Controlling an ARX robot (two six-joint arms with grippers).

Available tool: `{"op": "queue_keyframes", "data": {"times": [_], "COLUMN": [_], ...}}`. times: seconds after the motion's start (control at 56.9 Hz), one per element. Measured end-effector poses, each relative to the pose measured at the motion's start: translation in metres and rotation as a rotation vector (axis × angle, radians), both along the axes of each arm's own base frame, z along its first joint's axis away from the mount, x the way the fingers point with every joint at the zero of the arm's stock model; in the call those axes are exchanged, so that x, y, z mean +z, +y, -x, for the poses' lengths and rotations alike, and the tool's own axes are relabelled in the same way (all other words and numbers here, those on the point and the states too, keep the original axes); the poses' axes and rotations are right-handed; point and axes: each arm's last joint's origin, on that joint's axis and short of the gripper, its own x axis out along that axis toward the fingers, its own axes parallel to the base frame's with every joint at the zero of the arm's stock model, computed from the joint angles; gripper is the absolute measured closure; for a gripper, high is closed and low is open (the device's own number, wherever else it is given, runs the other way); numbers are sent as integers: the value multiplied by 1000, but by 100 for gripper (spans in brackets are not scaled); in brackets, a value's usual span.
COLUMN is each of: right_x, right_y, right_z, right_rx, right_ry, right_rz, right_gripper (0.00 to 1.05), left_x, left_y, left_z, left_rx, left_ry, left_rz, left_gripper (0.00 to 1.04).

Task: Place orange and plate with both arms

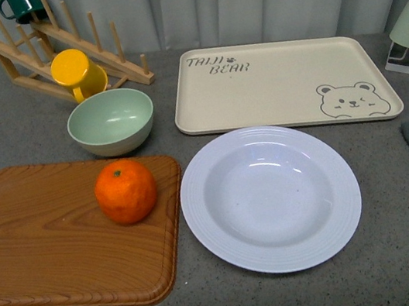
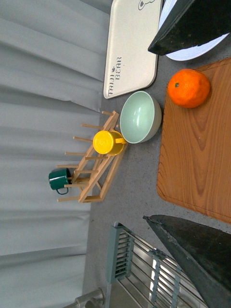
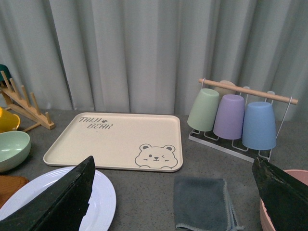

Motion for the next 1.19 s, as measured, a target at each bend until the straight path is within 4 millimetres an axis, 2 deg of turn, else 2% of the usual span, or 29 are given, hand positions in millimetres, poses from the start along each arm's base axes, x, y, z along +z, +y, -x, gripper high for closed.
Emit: {"op": "queue_keyframes", "data": {"times": [1.194], "right_x": [0], "right_y": [0], "right_z": [0], "right_rx": [0], "right_ry": [0], "right_rz": [0], "right_gripper": [9], "left_x": [0], "left_y": [0], "left_z": [0], "left_rx": [0], "left_ry": [0], "left_rz": [0], "left_gripper": [6]}}
